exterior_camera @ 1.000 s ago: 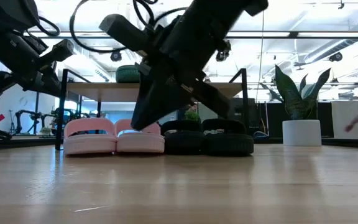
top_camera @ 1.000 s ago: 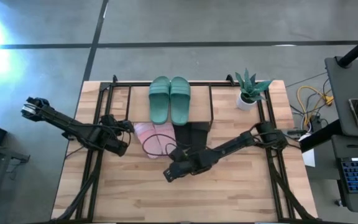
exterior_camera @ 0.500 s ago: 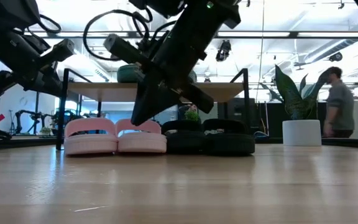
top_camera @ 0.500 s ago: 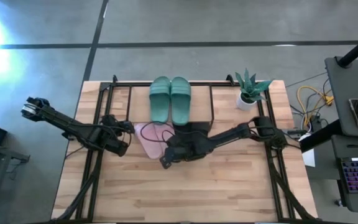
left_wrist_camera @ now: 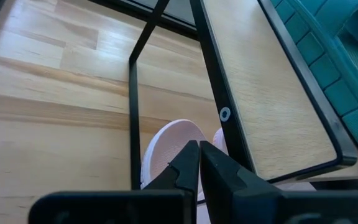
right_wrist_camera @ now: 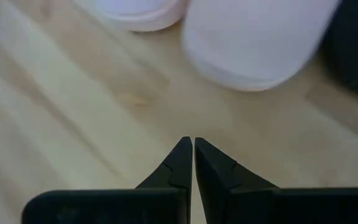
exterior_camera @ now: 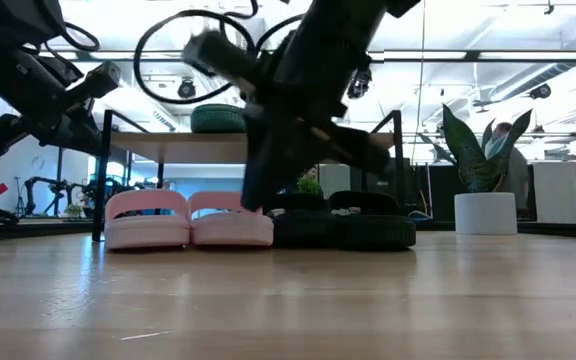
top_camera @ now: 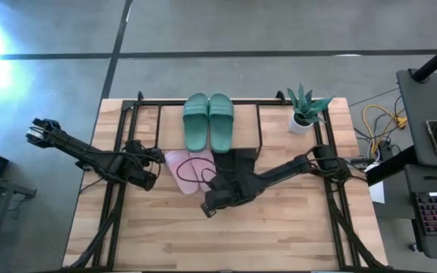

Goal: Pick and place slides into the shelf
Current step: Adjust the slides under the shelf

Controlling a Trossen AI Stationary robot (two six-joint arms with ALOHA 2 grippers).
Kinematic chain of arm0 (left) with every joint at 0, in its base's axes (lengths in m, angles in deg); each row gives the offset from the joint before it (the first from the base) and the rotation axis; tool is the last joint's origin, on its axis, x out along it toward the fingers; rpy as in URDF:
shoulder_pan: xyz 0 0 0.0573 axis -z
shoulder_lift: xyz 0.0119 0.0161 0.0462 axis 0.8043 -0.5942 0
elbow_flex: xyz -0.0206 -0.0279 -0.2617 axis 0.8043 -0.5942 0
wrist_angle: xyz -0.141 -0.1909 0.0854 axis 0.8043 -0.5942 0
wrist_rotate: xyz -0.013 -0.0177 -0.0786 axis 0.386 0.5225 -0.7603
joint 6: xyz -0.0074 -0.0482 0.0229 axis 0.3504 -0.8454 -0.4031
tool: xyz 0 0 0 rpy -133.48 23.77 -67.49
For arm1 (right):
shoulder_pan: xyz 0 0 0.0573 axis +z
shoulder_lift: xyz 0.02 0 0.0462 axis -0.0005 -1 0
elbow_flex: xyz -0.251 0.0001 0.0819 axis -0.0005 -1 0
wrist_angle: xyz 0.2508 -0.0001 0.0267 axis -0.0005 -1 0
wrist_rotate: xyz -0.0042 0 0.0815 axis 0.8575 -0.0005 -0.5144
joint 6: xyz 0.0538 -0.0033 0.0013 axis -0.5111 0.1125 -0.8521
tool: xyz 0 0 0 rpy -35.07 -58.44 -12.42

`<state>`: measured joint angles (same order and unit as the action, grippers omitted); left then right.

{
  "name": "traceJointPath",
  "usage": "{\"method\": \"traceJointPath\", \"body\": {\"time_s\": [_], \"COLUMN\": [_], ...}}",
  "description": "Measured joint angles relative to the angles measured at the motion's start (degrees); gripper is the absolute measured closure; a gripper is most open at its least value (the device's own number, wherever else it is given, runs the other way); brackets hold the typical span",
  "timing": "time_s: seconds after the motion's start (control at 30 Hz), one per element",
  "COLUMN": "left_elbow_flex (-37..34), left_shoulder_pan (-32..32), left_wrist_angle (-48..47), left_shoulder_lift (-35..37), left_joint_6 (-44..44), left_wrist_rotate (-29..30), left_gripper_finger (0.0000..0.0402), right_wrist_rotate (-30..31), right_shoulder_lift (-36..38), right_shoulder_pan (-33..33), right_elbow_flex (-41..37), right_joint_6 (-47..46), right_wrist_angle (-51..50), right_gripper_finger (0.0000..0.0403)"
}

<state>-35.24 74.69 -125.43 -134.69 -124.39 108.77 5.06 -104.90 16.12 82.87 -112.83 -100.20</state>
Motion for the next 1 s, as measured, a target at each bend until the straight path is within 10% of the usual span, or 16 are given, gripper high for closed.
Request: {"method": "traceJointPath", "body": {"time_s": [1.0], "left_elbow_flex": [-0.1], "left_shoulder_pan": [0.0], "left_wrist_angle": [2.0], "left_shoulder_lift": [-2.0], "left_joint_6": [0.1], "left_wrist_rotate": [-1.6], "left_gripper_finger": [0.0402], "right_wrist_rotate": [5.4], "right_shoulder_lift": [-5.2], "right_shoulder_pan": [-7.7], "right_elbow_flex": [3.6], "right_joint_6": [9.1], "right_wrist_angle": [3.4], "right_gripper_finger": [0.0390]}}
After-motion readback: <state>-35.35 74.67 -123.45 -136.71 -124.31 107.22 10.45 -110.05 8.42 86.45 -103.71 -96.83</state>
